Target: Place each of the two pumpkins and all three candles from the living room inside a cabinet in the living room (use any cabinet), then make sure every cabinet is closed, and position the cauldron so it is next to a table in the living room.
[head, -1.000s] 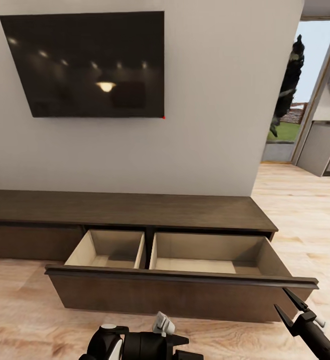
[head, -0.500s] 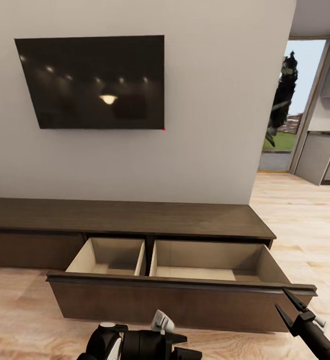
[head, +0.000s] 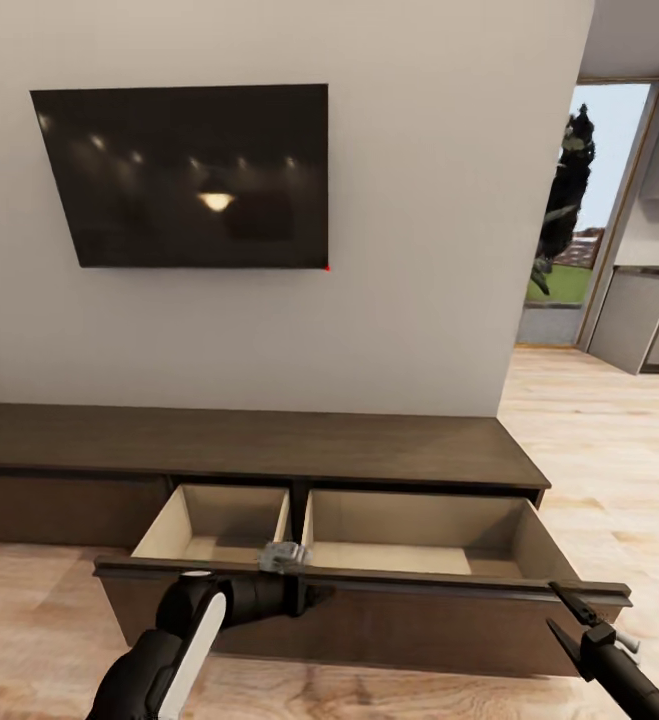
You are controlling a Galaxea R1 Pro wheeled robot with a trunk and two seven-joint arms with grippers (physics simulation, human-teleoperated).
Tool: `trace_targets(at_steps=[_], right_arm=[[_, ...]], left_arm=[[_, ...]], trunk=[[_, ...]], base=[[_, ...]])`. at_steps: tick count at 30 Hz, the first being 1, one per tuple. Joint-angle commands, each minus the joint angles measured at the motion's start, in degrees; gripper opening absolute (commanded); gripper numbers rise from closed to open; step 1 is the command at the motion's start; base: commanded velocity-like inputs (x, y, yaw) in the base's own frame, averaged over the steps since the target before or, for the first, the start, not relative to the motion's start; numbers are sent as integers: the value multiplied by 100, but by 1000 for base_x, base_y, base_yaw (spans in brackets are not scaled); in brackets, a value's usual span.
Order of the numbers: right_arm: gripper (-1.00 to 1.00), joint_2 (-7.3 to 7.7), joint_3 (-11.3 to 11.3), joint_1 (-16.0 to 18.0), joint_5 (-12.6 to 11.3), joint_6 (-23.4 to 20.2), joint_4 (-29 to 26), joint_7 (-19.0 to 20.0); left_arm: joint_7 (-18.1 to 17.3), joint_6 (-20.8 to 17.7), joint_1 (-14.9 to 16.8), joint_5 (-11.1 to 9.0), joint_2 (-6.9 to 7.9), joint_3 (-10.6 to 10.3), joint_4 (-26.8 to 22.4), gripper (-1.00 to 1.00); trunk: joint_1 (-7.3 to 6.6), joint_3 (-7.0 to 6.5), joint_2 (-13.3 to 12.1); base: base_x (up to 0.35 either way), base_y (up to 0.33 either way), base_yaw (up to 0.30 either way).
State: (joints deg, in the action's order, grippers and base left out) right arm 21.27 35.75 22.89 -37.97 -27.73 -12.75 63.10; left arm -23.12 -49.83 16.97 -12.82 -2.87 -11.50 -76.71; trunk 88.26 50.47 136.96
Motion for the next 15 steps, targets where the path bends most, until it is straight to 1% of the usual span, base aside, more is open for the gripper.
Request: trace_targets(at_steps=[1, 3, 4, 5, 7, 9, 10, 11, 12, 14, 15], right_arm=[[100, 17, -152, 3, 67, -57, -38, -178], [100, 25, -255, 4, 138, -62, -102, -297], [100, 24, -324, 4, 183, -63, -188, -373], [100, 13, -384, 4, 212, -60, -299, -417], [100, -8, -536, 4, 243, -53, -613, -449], [100, -23, -761, 5, 250, -51, -862, -448], [100, -21, -895, 3, 252, -50, -931, -374], [100, -20, -956, 3, 252, -50, -954, -315], [100, -12, -1135, 4, 257, -52, -998, -72], [100, -8, -1263, 4, 261, -55, -1026, 131], [100, -10, -1280, 4, 261, -54, -1030, 159]], left_arm=[[302, -37, 57, -18, -11, 26, -65, 100], [572, -43, 125, -23, -18, 40, -169, 100], [801, -51, 177, -26, -22, 47, -305, 100], [980, -91, 211, -30, -25, 54, -437, 100], [1190, -193, 247, -34, -28, 51, -633, 100], [1276, -299, 251, -35, -29, 40, -837, 100], [1298, -375, 250, -36, -32, 25, -907, 100], [1306, -402, 251, -36, -34, 18, -933, 100], [1321, -459, 249, -36, -36, -3, -985, 100], [1330, -494, 248, -31, -38, -18, -1017, 100], [1331, -499, 250, -30, -38, -20, -1022, 100]], trunk=[[-24, -12, -39], [-68, -48, -119], [-90, -66, -159], [-112, -84, -199], [-156, -120, -280], [-199, -156, -360], [-221, -174, -400], [-243, -192, -440], [-265, -210, -480], [-309, -246, -560], [-331, -264, -600]], base=[[0, 0, 0], [0, 0, 0], [0, 0, 0], [0, 0, 0], [0, 0, 0], [0, 0, 0], [0, 0, 0], [0, 0, 0], [0, 0, 0], [0, 0, 0], [0, 0, 0]])
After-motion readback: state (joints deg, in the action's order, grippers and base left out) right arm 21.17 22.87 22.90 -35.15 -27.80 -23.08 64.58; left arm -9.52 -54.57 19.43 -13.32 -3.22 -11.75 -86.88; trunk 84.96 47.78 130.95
